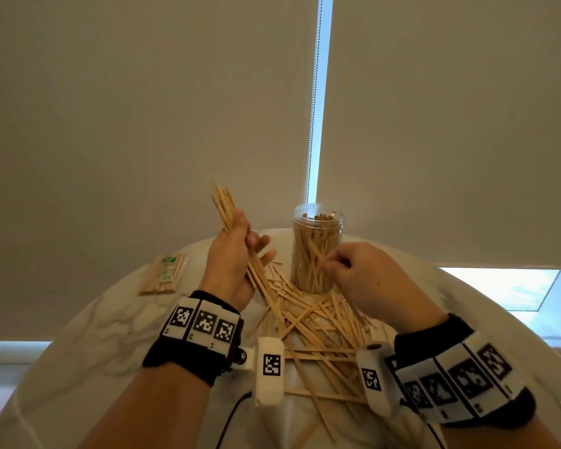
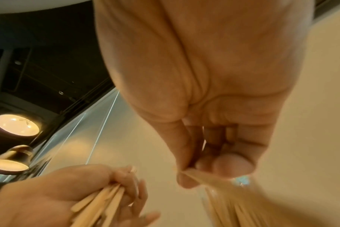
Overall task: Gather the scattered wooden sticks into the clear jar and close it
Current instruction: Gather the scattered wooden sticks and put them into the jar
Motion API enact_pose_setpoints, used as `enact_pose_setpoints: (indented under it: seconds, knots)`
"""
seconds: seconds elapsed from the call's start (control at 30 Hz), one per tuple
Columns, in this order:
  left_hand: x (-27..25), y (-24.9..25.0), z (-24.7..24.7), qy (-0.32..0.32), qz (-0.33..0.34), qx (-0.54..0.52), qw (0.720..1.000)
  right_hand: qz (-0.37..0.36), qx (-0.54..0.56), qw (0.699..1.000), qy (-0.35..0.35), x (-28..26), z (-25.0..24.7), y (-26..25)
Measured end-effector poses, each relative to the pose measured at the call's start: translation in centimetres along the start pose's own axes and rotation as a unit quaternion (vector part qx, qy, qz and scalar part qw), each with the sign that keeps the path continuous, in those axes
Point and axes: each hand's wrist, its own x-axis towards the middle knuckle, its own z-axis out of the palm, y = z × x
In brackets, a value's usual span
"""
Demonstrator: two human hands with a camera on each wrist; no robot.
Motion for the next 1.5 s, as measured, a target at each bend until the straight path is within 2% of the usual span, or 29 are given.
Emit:
enact_pose_setpoints:
  seconds: [0.07, 0.13, 0.23, 0.3, 0.37, 0.4, 0.43, 0.47, 0.53, 0.57, 0.6, 0.63, 0.7, 0.77, 0.8, 0.87, 0.93, 1.0, 1.1, 1.17, 1.2, 1.23, 1.3, 1.33, 1.4, 1.5]
  knots:
    - [-0.7, -0.1, 0.6, -0.058, -0.027, -0.004, 0.998, -0.013, 0.068, 0.996, 0.058, 0.1, -0.9, 0.1]
    - [-2.0, -0.6, 1.6, -0.124, -0.041, 0.04, 0.991, -0.032, 0.166, 0.981, 0.098, -0.2, -1.6, -0.2]
    - [-3.9, -1.9, 3.3, -0.225, -0.043, 0.083, 0.97, -0.068, 0.266, 0.955, 0.111, -0.7, -1.7, -1.0]
    - [-4.5, -3.0, 4.0, -0.237, -0.014, 0.087, 0.968, -0.083, 0.222, 0.961, 0.141, -0.4, -1.1, -0.7]
    - [-4.7, -3.6, 4.2, -0.211, 0.014, 0.084, 0.974, -0.081, 0.123, 0.971, 0.19, 0.1, -0.9, -0.3]
    - [-4.6, -3.6, 4.2, -0.191, 0.027, 0.08, 0.978, -0.076, 0.109, 0.972, 0.193, 0.2, -1.0, -0.2]
    - [-4.4, -3.3, 4.0, -0.169, 0.041, 0.069, 0.982, -0.062, 0.117, 0.977, 0.166, 0.3, -1.3, -0.1]
    - [-4.1, -3.0, 3.8, -0.146, 0.054, 0.05, 0.987, -0.043, 0.129, 0.985, 0.105, 0.2, -1.5, 0.0]
    - [-3.3, -2.1, 3.5, -0.107, 0.068, -0.018, 0.992, -0.01, 0.093, 0.99, -0.103, -0.3, -1.8, 0.0]
    - [-2.9, -1.7, 3.4, -0.092, 0.069, -0.054, 0.992, -0.003, 0.071, 0.976, -0.206, -0.6, -1.7, -0.1]
    - [-2.7, -1.5, 3.4, -0.081, 0.068, -0.08, 0.991, -0.003, 0.068, 0.96, -0.273, -0.7, -1.4, -0.2]
    - [-2.7, -1.4, 3.5, -0.079, 0.062, -0.097, 0.99, -0.008, 0.09, 0.953, -0.291, -0.8, -1.0, -0.2]
    - [-2.8, -1.6, 3.8, -0.095, 0.044, -0.103, 0.989, -0.005, 0.164, 0.955, -0.245, -0.6, -0.3, -0.4]
    - [-3.0, -1.9, 3.8, -0.121, 0.035, -0.074, 0.989, -0.004, 0.193, 0.959, -0.206, -0.5, 0.3, -0.7]
    - [-3.0, -2.0, 3.7, -0.136, 0.038, -0.043, 0.989, -0.013, 0.171, 0.965, -0.201, -0.6, 0.3, -0.7]
    - [-3.1, -1.9, 3.3, -0.17, 0.052, 0.05, 0.983, -0.034, 0.052, 0.981, -0.185, -0.5, -0.1, -0.3]
    - [-3.2, -1.6, 2.7, -0.208, 0.048, 0.166, 0.963, -0.039, -0.016, 0.994, -0.1, -0.3, -1.2, 0.0]
    - [-3.1, -1.6, 2.2, -0.256, 0.029, 0.285, 0.923, -0.022, 0.061, 0.997, 0.031, -0.2, -2.6, 0.2]
    - [-3.1, -1.7, 1.9, -0.325, 0.042, 0.418, 0.848, -0.003, 0.191, 0.956, 0.223, -0.3, -5.0, 0.2]
    - [-3.5, -1.8, 2.3, -0.355, 0.09, 0.491, 0.79, -0.01, 0.183, 0.942, 0.281, -0.4, -6.0, 0.6]
    - [-3.7, -1.9, 2.6, -0.364, 0.111, 0.513, 0.769, -0.01, 0.165, 0.95, 0.266, -0.5, -6.0, 0.7]
    - [-4.1, -2.1, 3.1, -0.365, 0.128, 0.523, 0.759, -0.009, 0.148, 0.965, 0.218, -0.6, -5.6, 0.7]
    - [-4.4, -2.3, 3.7, -0.35, 0.157, 0.54, 0.749, -0.002, 0.13, 0.989, 0.075, -0.3, -4.2, 0.7]
    - [-4.4, -2.3, 3.8, -0.345, 0.165, 0.548, 0.744, 0.004, 0.126, 0.992, 0.032, -0.3, -3.7, 0.5]
    - [-4.3, -2.1, 3.6, -0.34, 0.17, 0.556, 0.739, 0.003, 0.116, 0.993, 0.029, -0.2, -3.5, 0.2]
    - [-4.0, -2.1, 3.4, -0.329, 0.184, 0.565, 0.733, -0.017, 0.091, 0.99, 0.107, -0.1, -3.8, 0.3]
